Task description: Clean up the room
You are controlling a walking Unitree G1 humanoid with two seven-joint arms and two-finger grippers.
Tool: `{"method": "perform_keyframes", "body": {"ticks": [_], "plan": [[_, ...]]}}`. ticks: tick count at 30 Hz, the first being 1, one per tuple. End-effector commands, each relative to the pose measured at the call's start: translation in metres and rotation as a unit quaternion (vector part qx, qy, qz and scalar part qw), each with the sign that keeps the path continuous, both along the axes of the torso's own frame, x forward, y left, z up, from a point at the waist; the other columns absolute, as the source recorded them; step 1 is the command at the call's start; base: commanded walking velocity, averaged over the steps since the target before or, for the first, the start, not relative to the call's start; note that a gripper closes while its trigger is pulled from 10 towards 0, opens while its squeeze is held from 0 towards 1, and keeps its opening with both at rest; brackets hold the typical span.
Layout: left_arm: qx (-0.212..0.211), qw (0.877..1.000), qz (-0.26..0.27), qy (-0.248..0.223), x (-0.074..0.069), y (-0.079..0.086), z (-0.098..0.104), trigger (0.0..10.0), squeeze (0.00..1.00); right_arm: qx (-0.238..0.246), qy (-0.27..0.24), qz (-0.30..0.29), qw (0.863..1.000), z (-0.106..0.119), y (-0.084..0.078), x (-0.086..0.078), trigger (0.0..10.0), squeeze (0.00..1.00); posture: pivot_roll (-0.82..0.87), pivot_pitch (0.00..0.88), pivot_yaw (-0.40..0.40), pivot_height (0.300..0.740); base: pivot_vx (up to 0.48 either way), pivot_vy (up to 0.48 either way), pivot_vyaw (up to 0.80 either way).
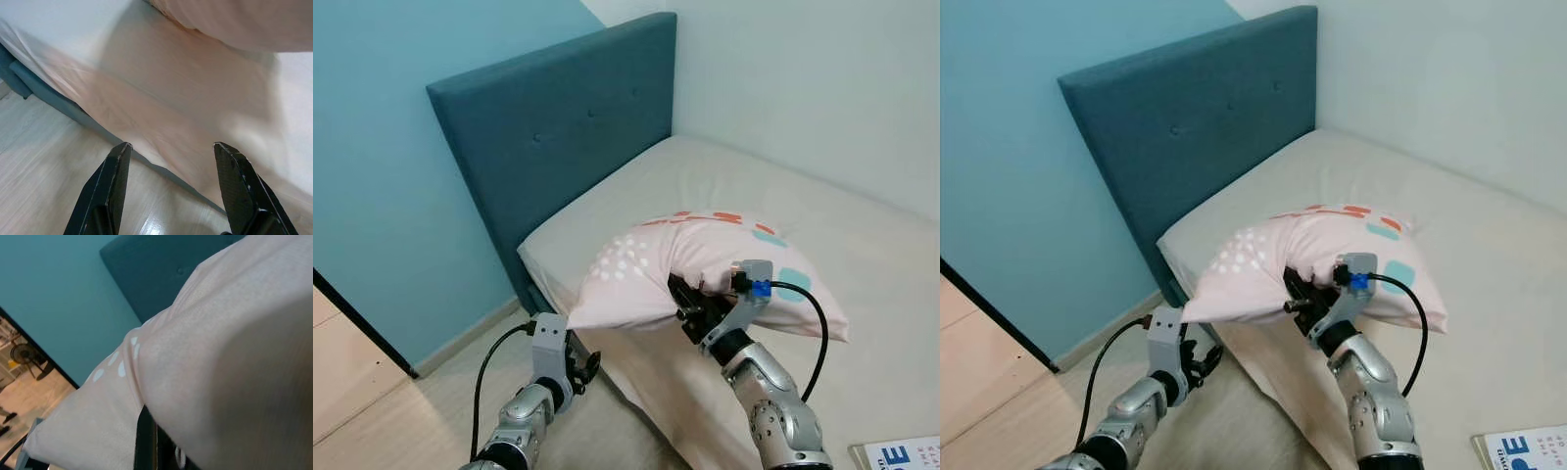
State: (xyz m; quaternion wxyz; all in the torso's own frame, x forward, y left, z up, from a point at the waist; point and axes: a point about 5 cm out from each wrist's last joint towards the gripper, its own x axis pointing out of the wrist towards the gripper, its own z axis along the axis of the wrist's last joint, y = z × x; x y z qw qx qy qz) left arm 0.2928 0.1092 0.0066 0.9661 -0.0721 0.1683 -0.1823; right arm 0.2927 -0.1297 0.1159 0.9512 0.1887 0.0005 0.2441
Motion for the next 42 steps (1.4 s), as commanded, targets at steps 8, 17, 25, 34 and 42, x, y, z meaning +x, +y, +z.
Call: {"method": "perform_keyframes", "body": {"ticks": [8, 17, 25, 34, 42], "plan": [[0.002, 1.000, -0.007, 0.000, -0.002, 0.002, -0.001, 10.0, 0.00, -0.029, 0.046, -0.049, 0.997, -0.025, -0.014, -0.009, 10.0, 0.00, -0.10, 0.040, 0.049, 0.740, 0.000, 0.000, 0.77], [-0.008, 1.000, -0.005, -0.016, 0.001, 0.007, 0.003, 10.0, 0.00, -0.038, 0.069, -0.123, 0.989, -0.037, -0.029, -0.026, 10.0, 0.00, -0.11, 0.046, 0.052, 0.740, 0.000, 0.000, 0.51], [-0.010, 1.000, -0.005, -0.023, 0.003, 0.008, 0.006, 10.0, 0.00, -0.043, 0.080, -0.153, 0.984, -0.044, -0.033, -0.027, 10.0, 0.00, -0.11, 0.049, 0.061, 0.740, 0.000, 0.000, 0.00], [-0.014, 0.999, -0.004, -0.028, 0.004, 0.007, 0.008, 10.0, 0.00, -0.045, 0.078, -0.166, 0.982, -0.042, -0.035, -0.024, 10.0, 0.00, -0.10, 0.054, 0.057, 0.740, 0.000, 0.000, 0.00], [-0.017, 0.999, -0.004, -0.028, 0.004, 0.005, 0.008, 10.0, 0.00, -0.045, 0.070, -0.174, 0.981, -0.038, -0.038, -0.020, 10.0, 0.00, -0.11, 0.054, 0.057, 0.740, 0.000, 0.000, 0.00]]}}
